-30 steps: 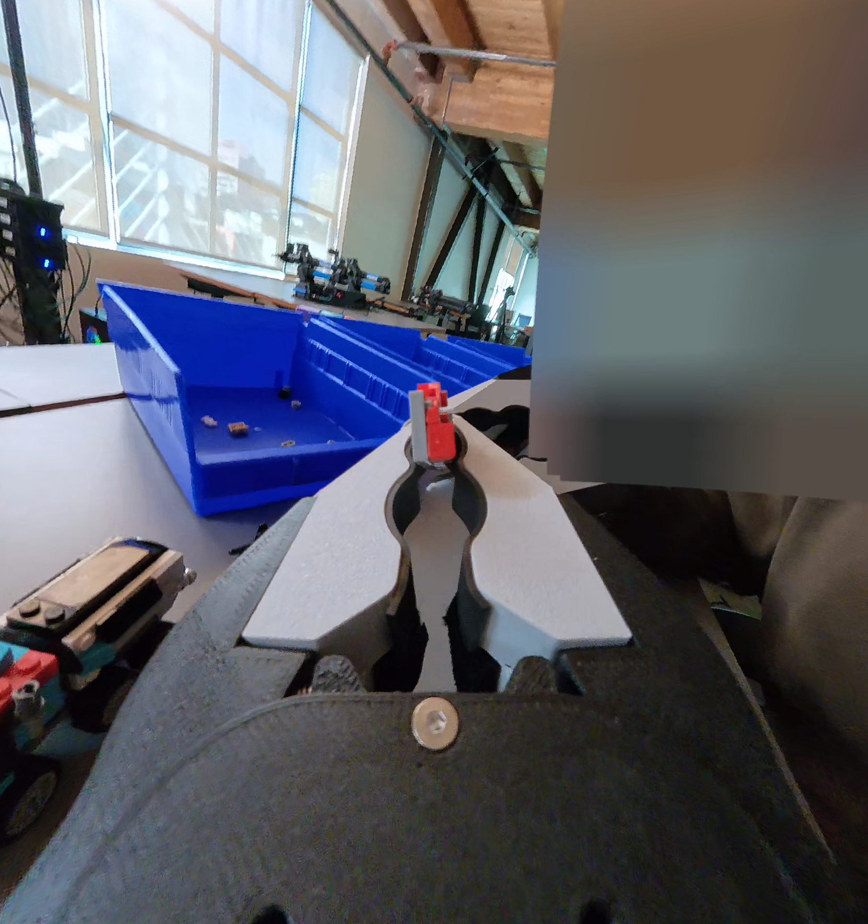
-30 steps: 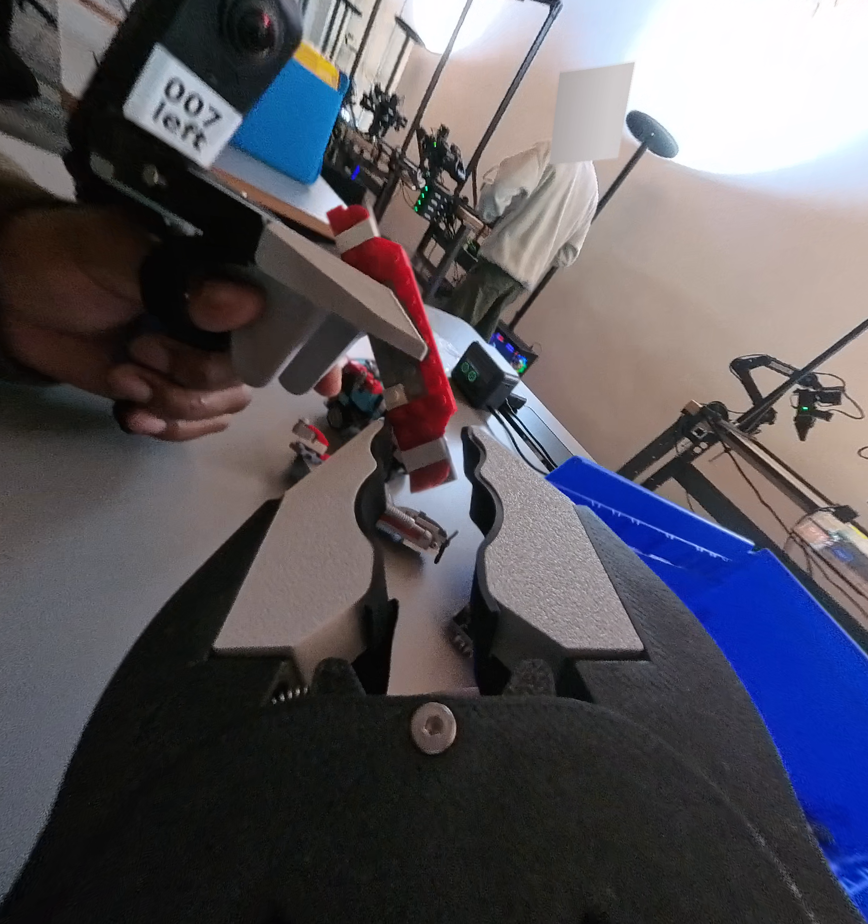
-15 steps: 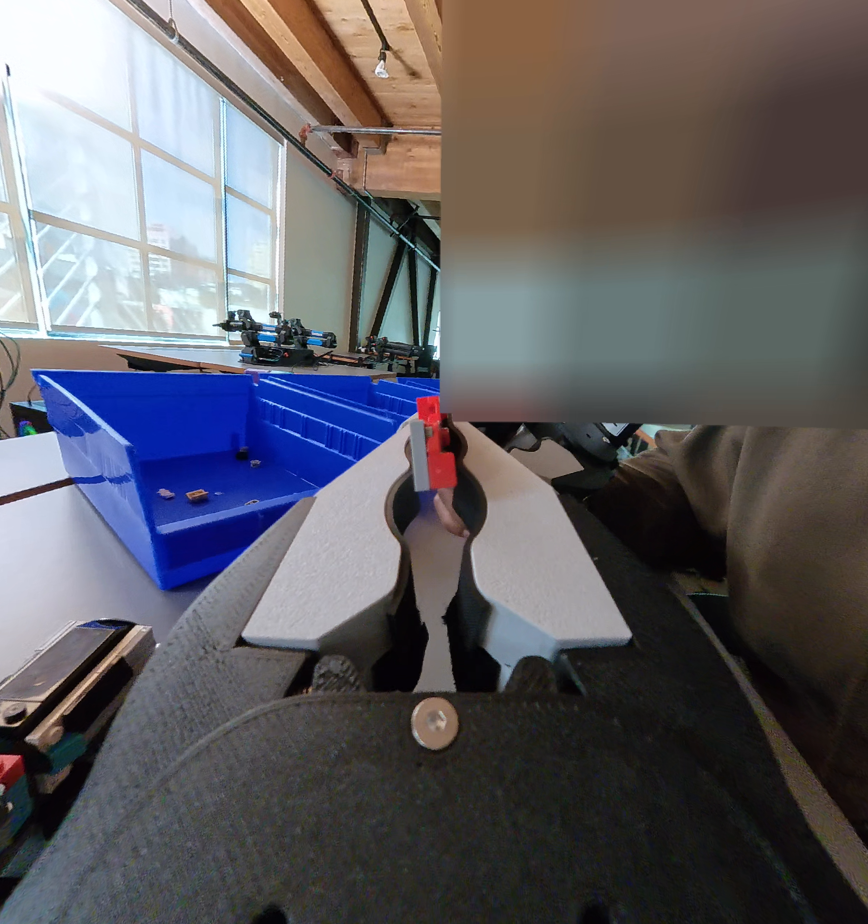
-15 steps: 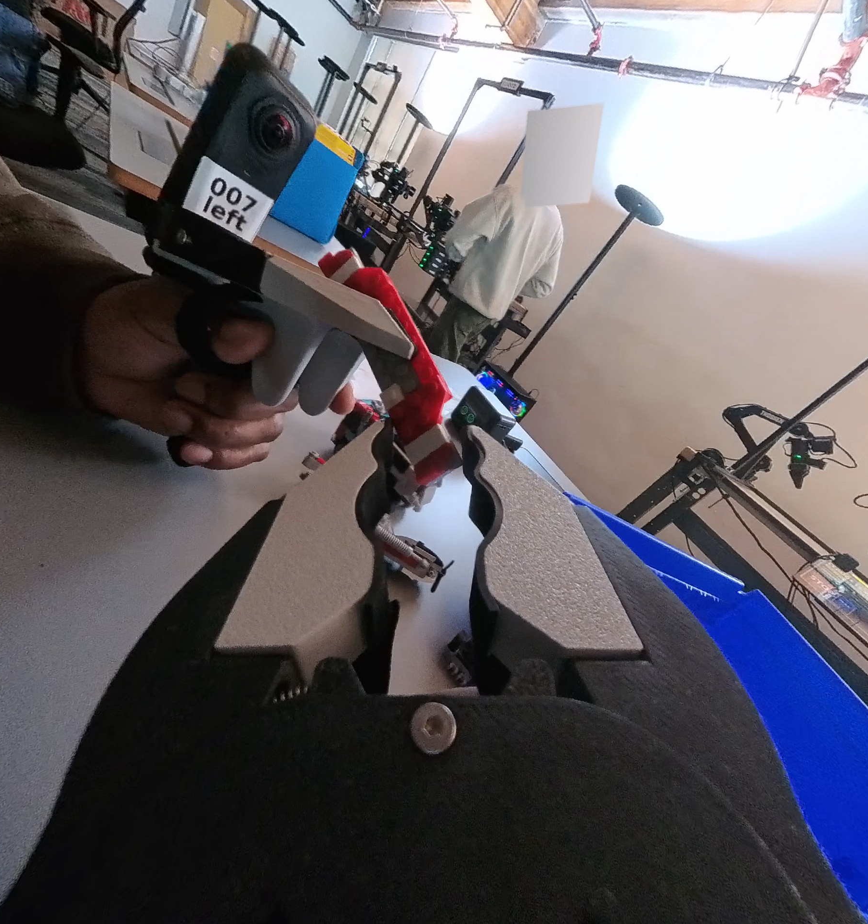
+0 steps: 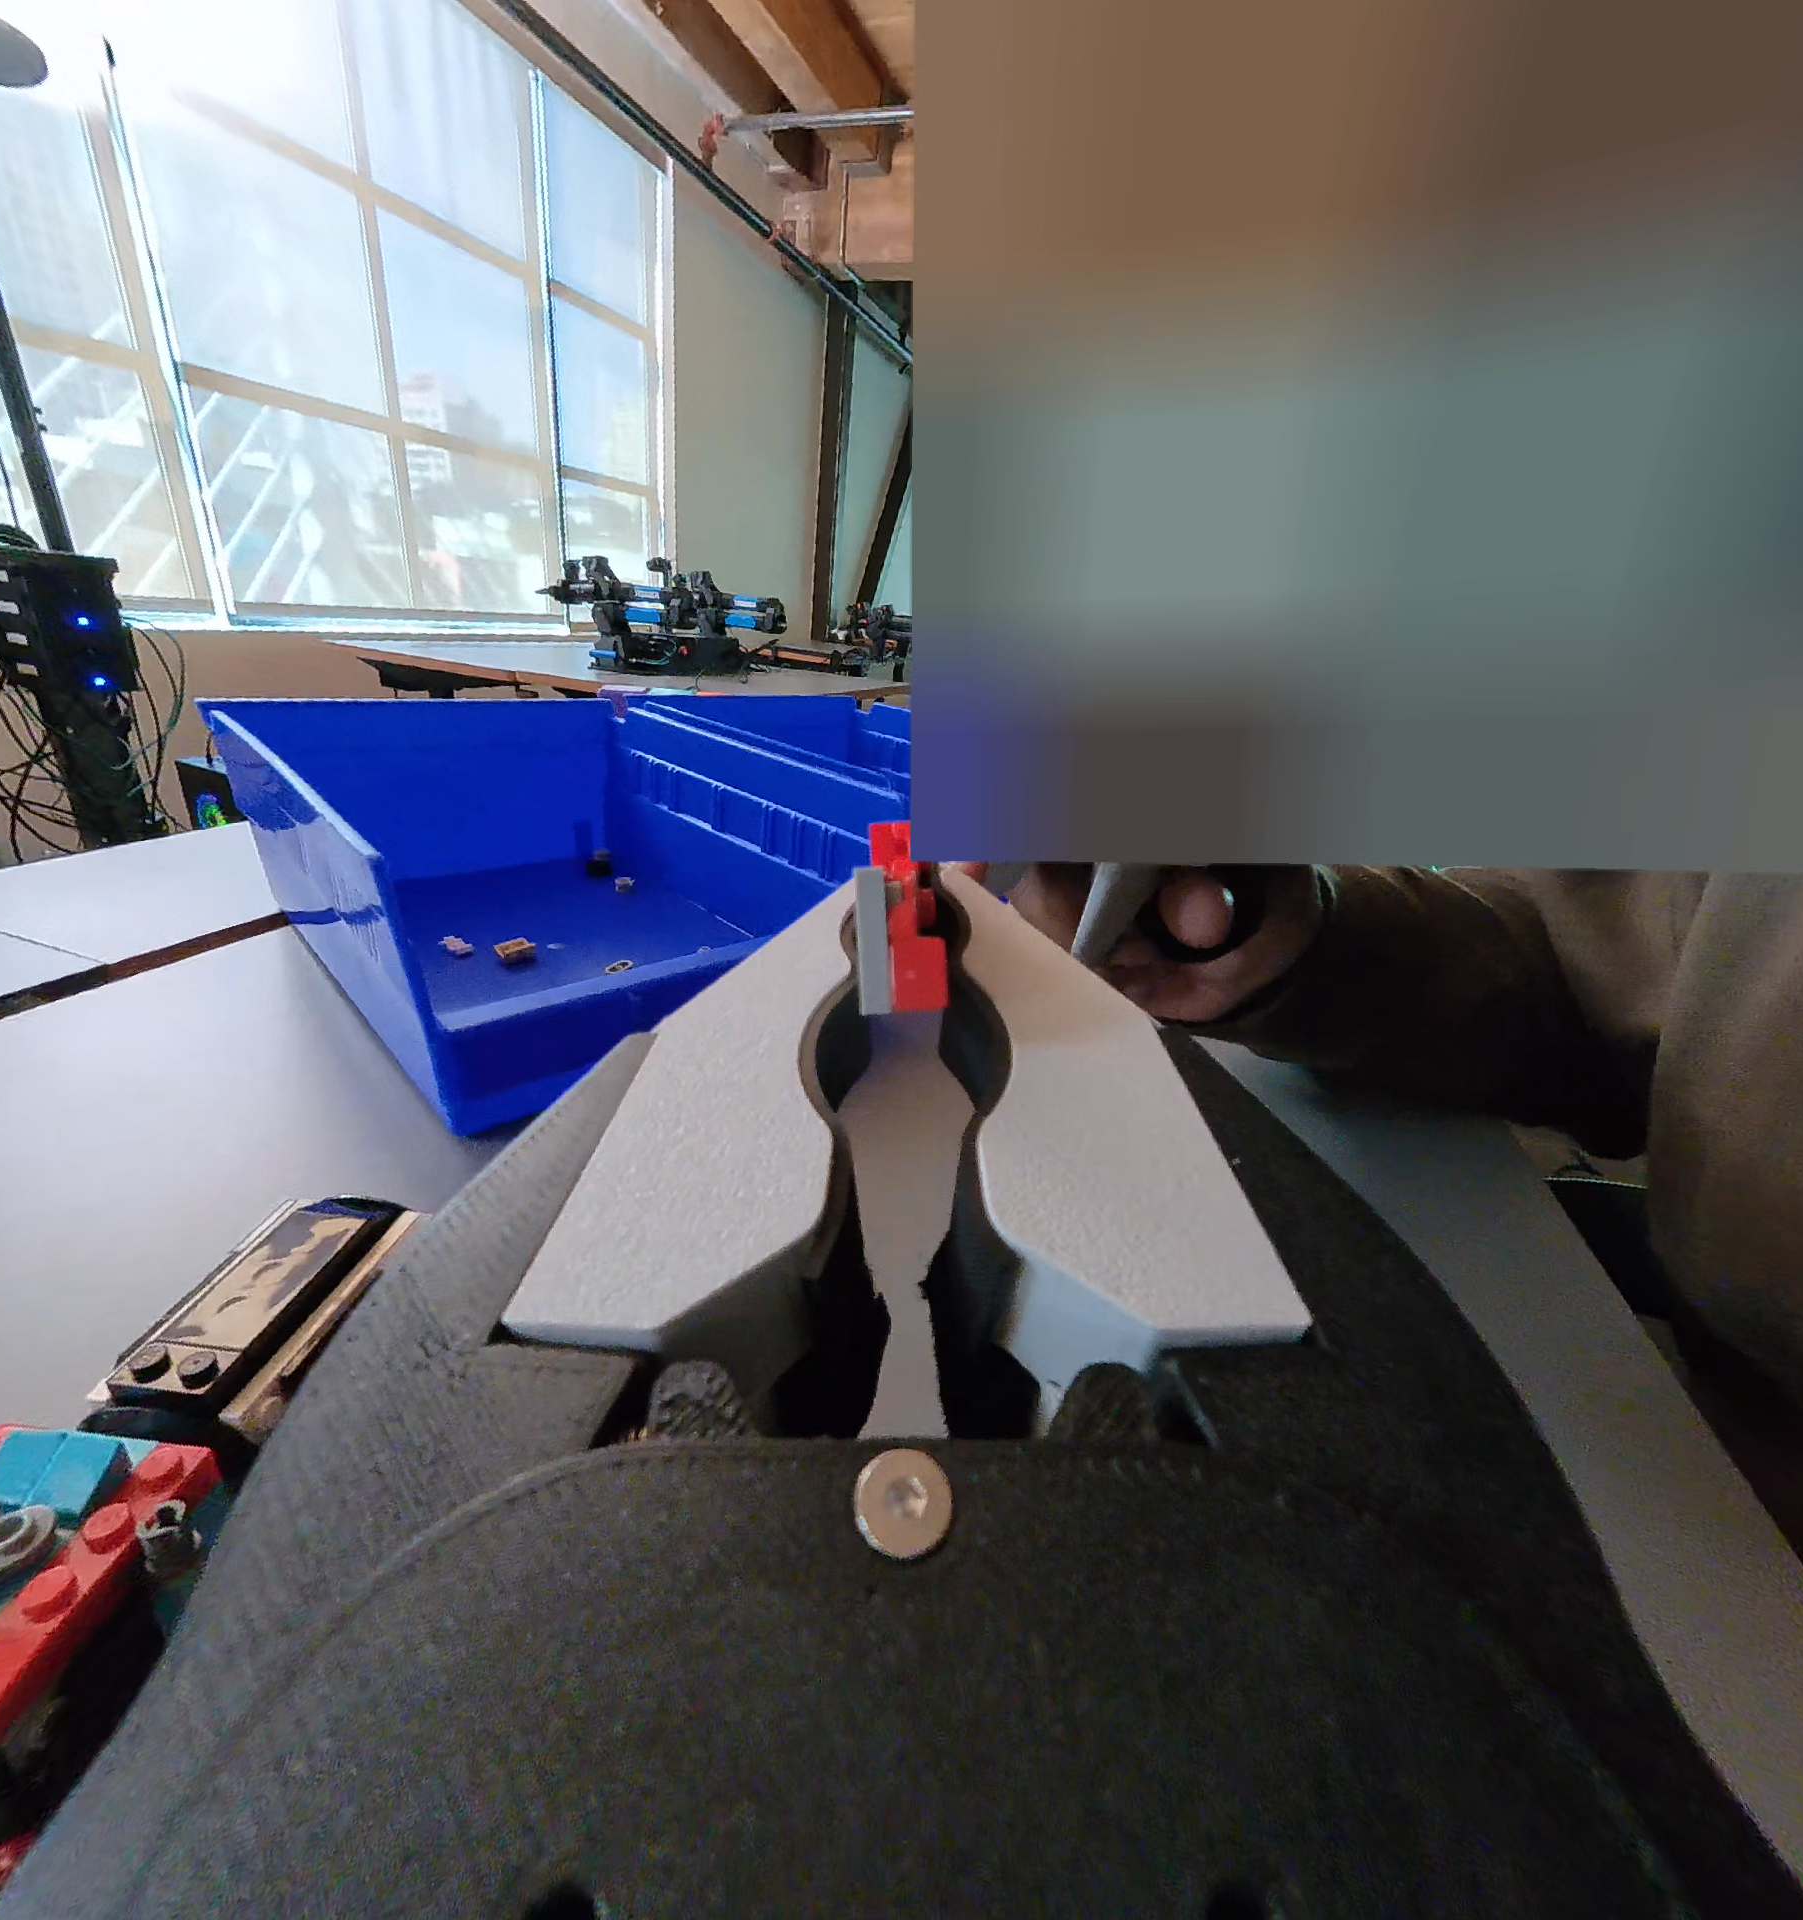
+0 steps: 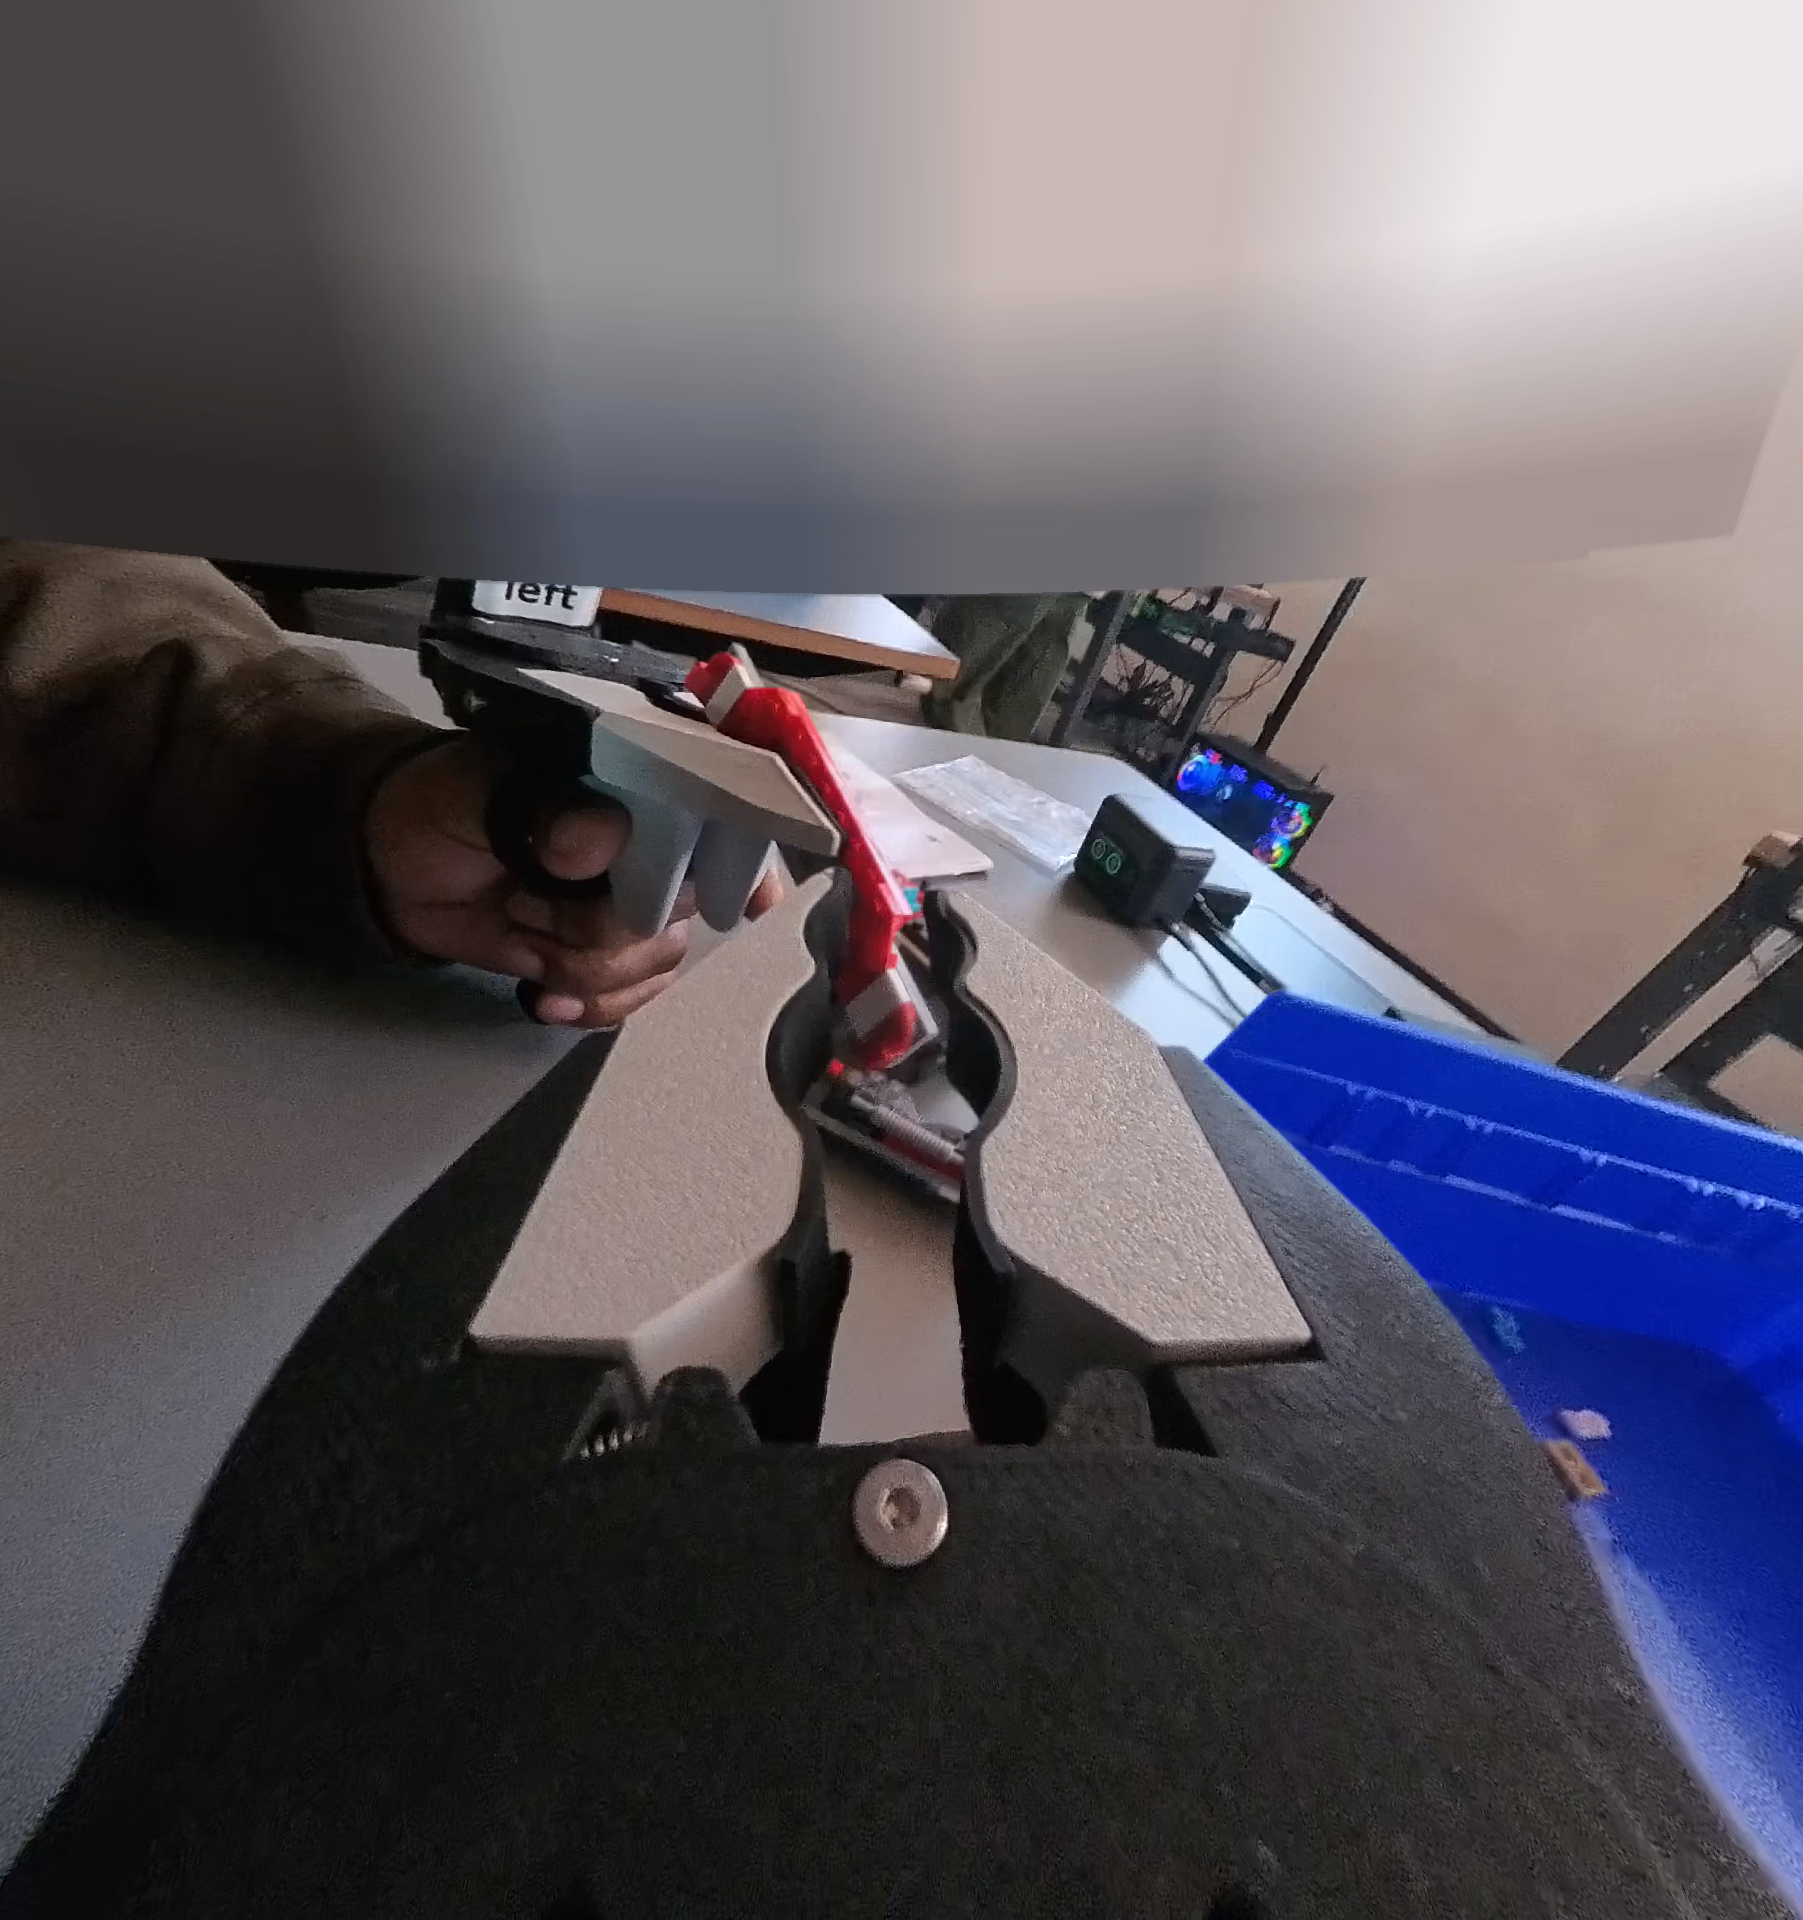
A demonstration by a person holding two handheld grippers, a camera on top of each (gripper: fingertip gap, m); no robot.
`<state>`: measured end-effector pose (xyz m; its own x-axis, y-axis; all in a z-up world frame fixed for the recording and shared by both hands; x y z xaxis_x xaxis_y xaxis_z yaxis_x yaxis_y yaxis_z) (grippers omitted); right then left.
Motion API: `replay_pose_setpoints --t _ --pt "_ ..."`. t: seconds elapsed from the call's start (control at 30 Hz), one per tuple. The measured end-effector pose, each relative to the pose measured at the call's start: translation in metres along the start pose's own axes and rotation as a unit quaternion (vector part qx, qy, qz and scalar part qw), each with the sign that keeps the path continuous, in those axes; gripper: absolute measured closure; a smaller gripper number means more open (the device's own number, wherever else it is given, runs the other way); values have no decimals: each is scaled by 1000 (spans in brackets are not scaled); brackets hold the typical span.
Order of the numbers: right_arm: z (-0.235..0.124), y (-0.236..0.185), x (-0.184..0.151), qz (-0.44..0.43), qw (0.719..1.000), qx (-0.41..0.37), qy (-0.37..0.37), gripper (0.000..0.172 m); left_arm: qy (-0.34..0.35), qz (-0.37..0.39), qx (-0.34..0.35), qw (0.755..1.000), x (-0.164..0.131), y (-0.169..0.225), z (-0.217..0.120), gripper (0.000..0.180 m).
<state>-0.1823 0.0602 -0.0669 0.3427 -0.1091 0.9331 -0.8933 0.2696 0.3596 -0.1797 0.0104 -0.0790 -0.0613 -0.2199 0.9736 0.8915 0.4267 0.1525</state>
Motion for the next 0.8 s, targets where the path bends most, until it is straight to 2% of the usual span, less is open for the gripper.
replay_pose_setpoints --t 0.23,0.8 --pt "4 -1 -15 57 998 21 -31 165 -2 -3 -11 1000 -1 3 2 174" --pt "9 -2 -23 31 998 -9 -45 168 -8 -57 1 998 -6 -6 2 173"
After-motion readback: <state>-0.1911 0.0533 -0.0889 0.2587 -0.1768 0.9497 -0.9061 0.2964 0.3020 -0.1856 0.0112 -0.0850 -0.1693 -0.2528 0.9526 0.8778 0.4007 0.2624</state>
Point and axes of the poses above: each gripper's, where its closed fingertips meet, z out along the fingers, x out of its top, y = z × x across the jaws, the point moved 2 cm from there along -z, back along the fingers, and after that the axes turned 3 degrees about -z, right-handed, at the moved point
